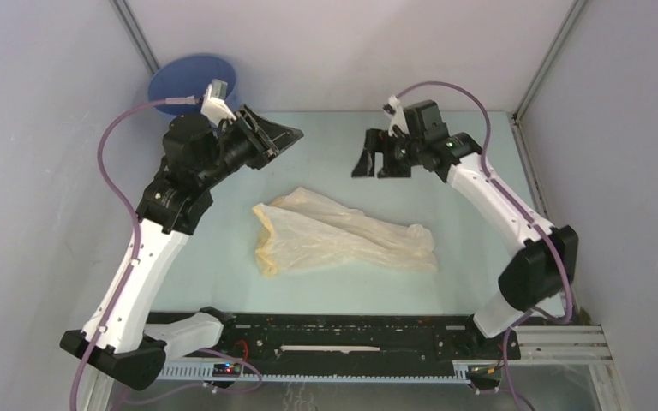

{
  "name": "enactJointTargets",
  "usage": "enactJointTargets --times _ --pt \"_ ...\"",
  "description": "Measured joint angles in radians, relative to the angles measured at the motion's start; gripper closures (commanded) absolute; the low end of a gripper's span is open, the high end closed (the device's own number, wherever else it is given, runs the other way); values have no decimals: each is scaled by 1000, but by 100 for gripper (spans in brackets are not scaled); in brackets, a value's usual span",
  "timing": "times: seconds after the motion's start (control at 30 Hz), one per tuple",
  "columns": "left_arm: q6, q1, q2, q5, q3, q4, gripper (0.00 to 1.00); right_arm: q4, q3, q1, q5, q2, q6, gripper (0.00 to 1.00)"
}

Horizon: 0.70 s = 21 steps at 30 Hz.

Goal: Put the trash bags into the trash bin

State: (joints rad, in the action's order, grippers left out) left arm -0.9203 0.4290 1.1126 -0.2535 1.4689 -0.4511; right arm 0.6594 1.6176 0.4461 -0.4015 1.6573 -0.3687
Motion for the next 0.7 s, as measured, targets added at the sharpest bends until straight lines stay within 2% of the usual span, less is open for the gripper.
enactJointTargets --times 0.03,0.07,0.13,0.2,0.33,0.53,0.7 --pt "8 -17 0 0 -14 -19 30 14 -42 -1 1 -34 7 10" --pt "16 -39 -3 4 -41 -38 25 31 -92 -8 5 -72 15 11" --pt "33 -82 -7 7 -113 -61 17 66 -180 -21 8 -130 27 11" --pt "47 -128 -5 11 -208 -92 13 93 -275 -30 8 -186 34 11" --pt "96 -204 34 43 -349 -174 9 137 -431 -35 3 -293 38 11" --pt "179 -225 102 236 -370 -256 7 121 -601 -71 -43 -410 24 11" --pt "173 -296 212 223 -419 -236 9 104 -661 -145 -58 -389 21 11"
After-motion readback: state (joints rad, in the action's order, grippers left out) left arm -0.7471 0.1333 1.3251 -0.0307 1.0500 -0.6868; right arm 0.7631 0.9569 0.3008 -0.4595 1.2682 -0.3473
